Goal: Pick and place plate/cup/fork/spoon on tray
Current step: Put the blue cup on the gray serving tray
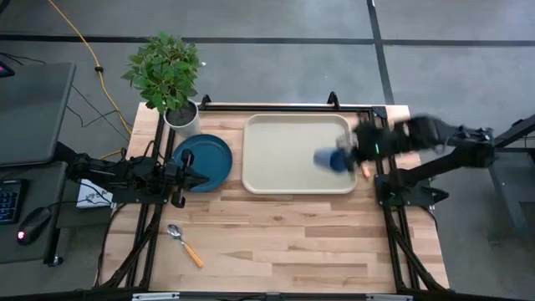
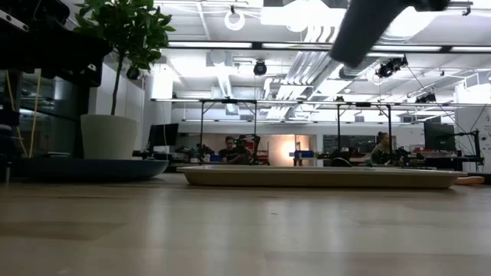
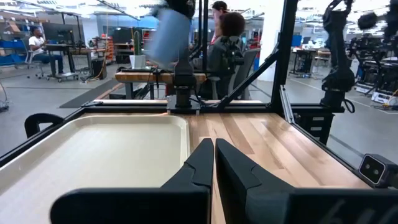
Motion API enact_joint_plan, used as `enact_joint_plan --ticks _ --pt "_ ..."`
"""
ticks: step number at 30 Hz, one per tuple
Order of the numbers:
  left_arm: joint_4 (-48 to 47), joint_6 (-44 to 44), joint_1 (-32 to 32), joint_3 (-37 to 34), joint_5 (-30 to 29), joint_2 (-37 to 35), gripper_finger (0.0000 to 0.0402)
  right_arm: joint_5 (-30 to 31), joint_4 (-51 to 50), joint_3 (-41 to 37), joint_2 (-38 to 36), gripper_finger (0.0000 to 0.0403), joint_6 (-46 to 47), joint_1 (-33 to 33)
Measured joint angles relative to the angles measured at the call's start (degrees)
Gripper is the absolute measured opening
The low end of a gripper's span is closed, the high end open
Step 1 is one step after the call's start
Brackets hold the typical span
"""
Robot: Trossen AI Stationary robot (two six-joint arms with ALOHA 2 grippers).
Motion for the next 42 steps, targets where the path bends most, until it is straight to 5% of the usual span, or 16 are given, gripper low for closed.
enact_joint_plan --ticks 8,12,17,28,42 --pt "0.0 0.0 0.0 0.0 0.0 0.0 0.0000 -2.6 -3.5 9.2 15.8 0.0001 -26.6 -29.5" --pt "0.0 0.0 0.0 0.0 0.0 0.0 0.0001 -12.1 -0.3 4.0 22.0 0.0001 -33.6 -40.0" --pt "0.0 0.0 0.0 0.0 0.0 0.0 0.0001 -16.4 4.9 -5.6 25.4 0.0000 -36.1 -48.8" --pt "0.0 0.0 0.0 0.0 0.0 0.0 0.0000 -19.9 17.9 -13.2 25.7 0.0000 -28.6 -54.7" --pt "0.0 0.0 0.0 0.0 0.0 0.0 0.0000 -22.8 17.1 -13.3 28.8 0.0000 -23.6 -55.6"
